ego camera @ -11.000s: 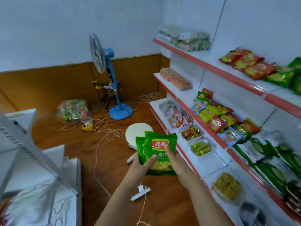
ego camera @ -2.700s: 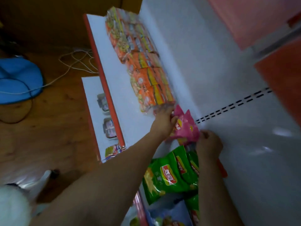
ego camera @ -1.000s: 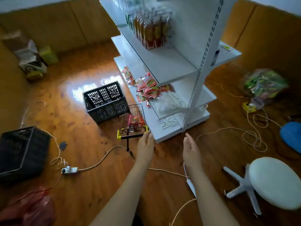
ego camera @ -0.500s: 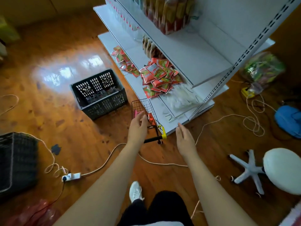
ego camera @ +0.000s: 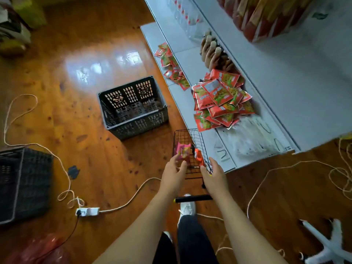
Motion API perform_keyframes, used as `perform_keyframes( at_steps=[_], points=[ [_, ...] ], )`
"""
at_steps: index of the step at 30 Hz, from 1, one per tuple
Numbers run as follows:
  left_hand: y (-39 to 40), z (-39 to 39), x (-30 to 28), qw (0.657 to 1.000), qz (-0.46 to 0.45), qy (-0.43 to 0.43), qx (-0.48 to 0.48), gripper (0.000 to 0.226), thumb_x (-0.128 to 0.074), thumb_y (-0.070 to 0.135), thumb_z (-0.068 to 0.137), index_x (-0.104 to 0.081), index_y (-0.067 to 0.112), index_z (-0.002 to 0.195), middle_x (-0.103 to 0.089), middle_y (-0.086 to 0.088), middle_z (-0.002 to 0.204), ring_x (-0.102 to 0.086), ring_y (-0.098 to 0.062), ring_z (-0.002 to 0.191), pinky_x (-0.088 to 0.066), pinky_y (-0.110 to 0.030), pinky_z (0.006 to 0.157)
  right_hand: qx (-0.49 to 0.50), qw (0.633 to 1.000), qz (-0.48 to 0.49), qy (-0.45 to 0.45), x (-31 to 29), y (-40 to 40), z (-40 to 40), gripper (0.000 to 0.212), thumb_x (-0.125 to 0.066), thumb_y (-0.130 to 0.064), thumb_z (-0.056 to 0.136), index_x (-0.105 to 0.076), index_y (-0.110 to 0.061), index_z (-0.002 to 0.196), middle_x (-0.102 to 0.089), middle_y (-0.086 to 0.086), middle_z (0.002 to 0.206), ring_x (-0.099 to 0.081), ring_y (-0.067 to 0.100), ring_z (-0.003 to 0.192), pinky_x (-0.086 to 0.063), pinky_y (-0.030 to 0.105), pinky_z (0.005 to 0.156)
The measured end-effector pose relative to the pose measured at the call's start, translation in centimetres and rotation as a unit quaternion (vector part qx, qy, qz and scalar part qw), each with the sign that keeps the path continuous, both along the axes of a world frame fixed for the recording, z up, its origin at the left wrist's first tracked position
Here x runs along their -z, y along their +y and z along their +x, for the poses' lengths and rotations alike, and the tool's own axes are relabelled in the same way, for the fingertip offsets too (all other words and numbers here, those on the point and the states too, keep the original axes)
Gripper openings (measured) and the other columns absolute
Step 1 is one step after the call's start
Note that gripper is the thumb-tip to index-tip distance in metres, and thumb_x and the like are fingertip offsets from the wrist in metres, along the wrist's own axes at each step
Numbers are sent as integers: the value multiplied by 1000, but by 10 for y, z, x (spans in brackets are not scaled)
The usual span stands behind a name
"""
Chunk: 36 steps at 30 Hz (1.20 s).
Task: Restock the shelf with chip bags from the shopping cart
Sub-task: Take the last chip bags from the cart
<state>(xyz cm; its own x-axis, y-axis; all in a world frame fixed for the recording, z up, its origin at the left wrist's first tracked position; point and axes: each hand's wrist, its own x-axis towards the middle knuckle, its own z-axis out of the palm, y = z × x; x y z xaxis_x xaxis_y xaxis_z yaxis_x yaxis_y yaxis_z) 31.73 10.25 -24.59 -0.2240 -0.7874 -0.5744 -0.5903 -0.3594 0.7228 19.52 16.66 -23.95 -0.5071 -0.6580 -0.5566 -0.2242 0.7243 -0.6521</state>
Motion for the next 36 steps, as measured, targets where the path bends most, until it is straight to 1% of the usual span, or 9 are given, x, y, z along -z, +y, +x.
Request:
perform_keyframes(
  at_steps=[6, 10, 12, 17, 21, 25, 29, 33, 36],
  points=[
    [-52, -40, 126, 995, 83, -44, 20, 56, -50, 41, 98, -36, 20, 147, -53, -1, 140, -53, -19, 126, -47, -34, 100, -4, 996, 94, 13, 121, -48, -25, 64, -54, -36, 94, -28, -21, 150, -35, 4, 154, -35, 24, 141, -36, 38, 110],
    [-90, -73, 233, 985, 167, -28, -41, 23, -47, 40, 100, -55, 20, 107, -60, -1, 105, -56, -14, 94, -36, -26, 81, 2, 991, 135, 26, 226, -74, -34, 64, -54, -35, 93, -28, -21, 150, -35, 6, 154, -35, 25, 141, -36, 41, 113],
    [-101, -85, 286, 967, 236, -25, -92, 38, -48, 42, 99, -57, 12, 120, -61, -9, 115, -56, -18, 98, -34, -28, 81, 1, 988, 150, 47, 274, -83, -36, 68, -54, -32, 92, -24, -18, 152, -31, 7, 156, -34, 26, 142, -35, 43, 114],
    [-99, -94, 399, 867, 363, 25, -340, 75, -62, 48, 88, -39, 7, 146, -49, -13, 142, -48, -30, 129, -42, -36, 98, -14, 971, 195, 136, 360, -104, -40, 75, -55, -23, 92, -15, -10, 153, -25, 11, 158, -35, 29, 140, -42, 41, 106],
    [-95, -99, 448, 764, 354, 149, -518, 75, -72, 41, 84, -38, 16, 147, -52, -9, 142, -55, -23, 125, -52, -34, 91, -55, 952, 205, 220, 397, -111, -46, 59, -63, -28, 87, -40, -14, 140, -54, 9, 135, -50, 28, 124, -47, 40, 97],
    [-97, -104, 446, 839, 253, 108, -469, 25, -71, 26, 88, -64, 17, 109, -70, -8, 111, -67, -28, 103, -54, -40, 84, -69, 954, 162, 243, 396, -116, -52, 22, -56, -33, 92, -64, -16, 104, -63, 4, 102, -60, 27, 101, -47, 33, 70],
    [-103, -102, 394, 952, 109, 43, -283, 11, -69, 22, 86, -59, 23, 90, -66, 6, 83, -66, -20, 83, -57, -39, 79, 19, 957, 139, 254, 357, -122, -55, 32, -46, -38, 97, -65, -12, 93, -64, 5, 95, -57, 22, 79, -34, 27, 61],
    [-101, -98, 320, 993, -94, -25, -69, 22, -65, 31, 87, -49, 45, 84, -60, 15, 116, -57, -11, 114, -54, -38, 88, 145, 976, 71, 148, 297, -130, -55, 33, -49, -36, 97, -67, -8, 95, -58, 6, 112, -55, 24, 98, -34, 24, 74],
    [-100, -90, 253, 989, -148, 16, -3, 27, -62, 28, 88, -55, 36, 113, -56, 12, 134, -50, -9, 128, -47, -38, 103, 254, 967, 3, 14, 235, -134, -55, 23, -52, -31, 95, -68, -14, 99, -60, 8, 117, -57, 23, 101, -36, 23, 80]
  ],
)
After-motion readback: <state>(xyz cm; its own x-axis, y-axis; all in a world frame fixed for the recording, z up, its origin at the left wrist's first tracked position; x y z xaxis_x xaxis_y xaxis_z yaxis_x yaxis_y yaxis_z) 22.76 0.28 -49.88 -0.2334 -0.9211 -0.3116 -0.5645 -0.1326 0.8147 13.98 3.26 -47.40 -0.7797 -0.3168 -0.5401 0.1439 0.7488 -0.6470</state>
